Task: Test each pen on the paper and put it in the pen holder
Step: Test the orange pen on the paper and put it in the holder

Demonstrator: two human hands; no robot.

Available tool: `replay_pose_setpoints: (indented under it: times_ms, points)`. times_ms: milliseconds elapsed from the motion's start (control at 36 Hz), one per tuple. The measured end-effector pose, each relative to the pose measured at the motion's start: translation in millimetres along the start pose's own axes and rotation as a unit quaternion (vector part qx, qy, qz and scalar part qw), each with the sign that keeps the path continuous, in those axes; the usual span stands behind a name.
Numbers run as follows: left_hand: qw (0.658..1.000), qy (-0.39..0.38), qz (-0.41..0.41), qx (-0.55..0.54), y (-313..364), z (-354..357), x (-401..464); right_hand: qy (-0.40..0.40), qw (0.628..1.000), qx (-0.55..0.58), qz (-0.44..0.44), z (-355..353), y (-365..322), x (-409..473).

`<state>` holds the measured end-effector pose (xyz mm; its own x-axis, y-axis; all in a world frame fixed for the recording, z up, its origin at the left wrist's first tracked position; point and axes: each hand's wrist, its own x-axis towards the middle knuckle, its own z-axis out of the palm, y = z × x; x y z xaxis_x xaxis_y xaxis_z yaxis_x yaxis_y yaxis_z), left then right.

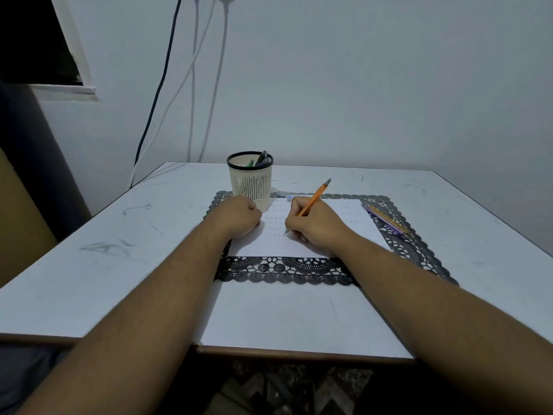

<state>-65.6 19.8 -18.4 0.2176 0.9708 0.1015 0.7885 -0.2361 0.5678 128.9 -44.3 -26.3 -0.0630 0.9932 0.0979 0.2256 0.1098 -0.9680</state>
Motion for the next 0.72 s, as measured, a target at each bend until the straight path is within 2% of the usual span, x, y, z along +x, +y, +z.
replay_pose_setpoints:
  times_ms: [278, 556, 722]
  points:
    - [1.0, 0.006, 0.0, 0.006, 0.4, 0.6, -0.7, 0.029, 0.999, -0.026, 0.005, 3.9, -0.3, 0.6]
    - [1.0, 0.004, 0.003, 0.012, -0.3, -1.0, -0.5, 0.014, 0.999, -0.046, -0.005, 4.5, -3.8, -2.1]
    - [1.0, 0.001, 0.005, 0.011, 0.8, 0.2, -0.7, 0.042, 0.996, -0.072, -0.007, 1.3, 1.4, 0.9]
